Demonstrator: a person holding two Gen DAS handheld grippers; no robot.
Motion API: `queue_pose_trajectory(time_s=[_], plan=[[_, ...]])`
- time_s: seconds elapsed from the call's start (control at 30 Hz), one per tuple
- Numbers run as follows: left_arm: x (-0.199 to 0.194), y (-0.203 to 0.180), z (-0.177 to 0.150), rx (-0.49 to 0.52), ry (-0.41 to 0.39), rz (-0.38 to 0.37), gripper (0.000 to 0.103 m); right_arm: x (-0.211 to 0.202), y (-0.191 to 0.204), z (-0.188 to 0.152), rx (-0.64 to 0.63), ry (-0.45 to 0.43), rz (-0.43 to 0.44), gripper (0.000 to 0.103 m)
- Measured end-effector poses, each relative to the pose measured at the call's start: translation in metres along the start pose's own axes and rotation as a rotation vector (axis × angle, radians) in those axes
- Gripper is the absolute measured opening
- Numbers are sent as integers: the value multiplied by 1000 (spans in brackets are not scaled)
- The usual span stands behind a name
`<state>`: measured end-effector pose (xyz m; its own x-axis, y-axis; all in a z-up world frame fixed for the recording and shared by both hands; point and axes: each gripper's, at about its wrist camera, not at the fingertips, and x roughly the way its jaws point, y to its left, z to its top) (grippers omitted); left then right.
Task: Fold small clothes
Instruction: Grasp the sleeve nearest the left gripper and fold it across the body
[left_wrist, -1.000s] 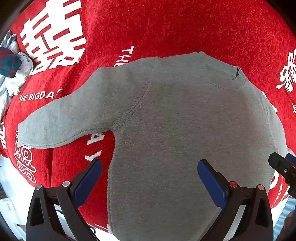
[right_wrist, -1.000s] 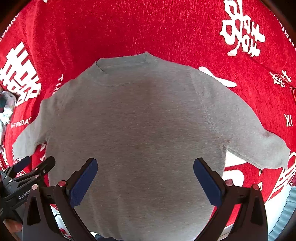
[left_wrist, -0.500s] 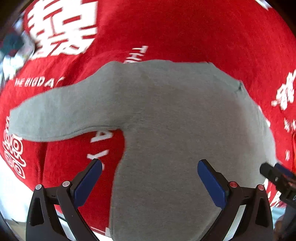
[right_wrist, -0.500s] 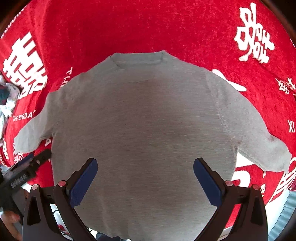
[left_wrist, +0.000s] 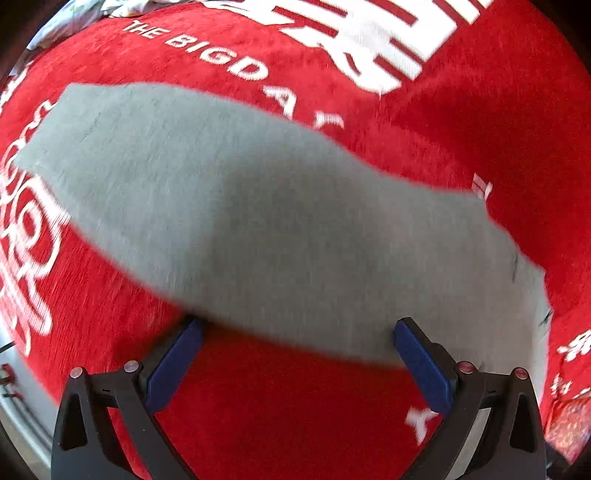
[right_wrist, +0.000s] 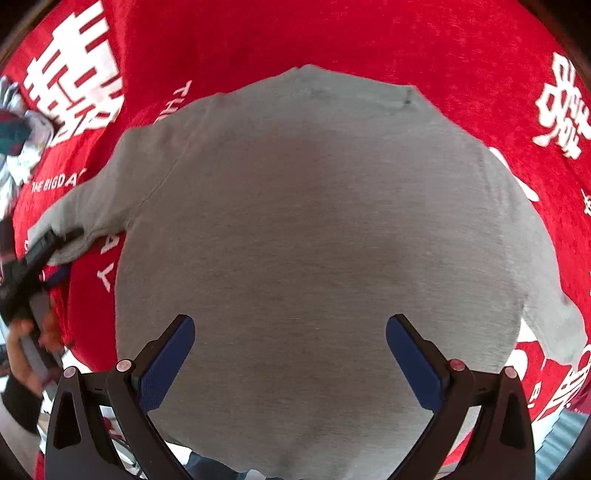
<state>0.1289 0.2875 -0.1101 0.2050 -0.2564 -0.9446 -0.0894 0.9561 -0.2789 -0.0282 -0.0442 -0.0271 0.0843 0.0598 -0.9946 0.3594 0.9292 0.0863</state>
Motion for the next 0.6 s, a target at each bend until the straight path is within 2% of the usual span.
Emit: queue_pose_trajectory(time_s=[0.1,0.17,0.2,0.23,0.27,0.3,0.33,0.4,0.47,0.6], plan=[[-7,8,16,-60,-63,-65,103,2,10,2,-18,4,1,103],[-17,17,24,-94,-124,-61,93,1,16,2,-27,2,5,103],[-22,24,27,-113,-149,-47,79,0,18,3,-30,-2,8,103],[-23,33,33,-124,-157,-40,57,-2,20,3,-33,-6,11,103],[-24,39,36,-132,-158,-32,44,-3,21,3,-35,-11,15,103],[-24,46,38,-136,-150,-32,14,-5,22,3,-36,-17,21,103],[-23,50,41,-138,-139,-44,6,-7,22,3,-36,-25,30,103],[-29,55,42,-126,-152,-75,6,-9,22,4,-32,-36,41,103],[-39,47,39,-77,-182,-64,6,-11,18,5,-16,-48,59,103],[-76,5,40,53,-257,-87,6,-21,3,9,6,-86,108,103]])
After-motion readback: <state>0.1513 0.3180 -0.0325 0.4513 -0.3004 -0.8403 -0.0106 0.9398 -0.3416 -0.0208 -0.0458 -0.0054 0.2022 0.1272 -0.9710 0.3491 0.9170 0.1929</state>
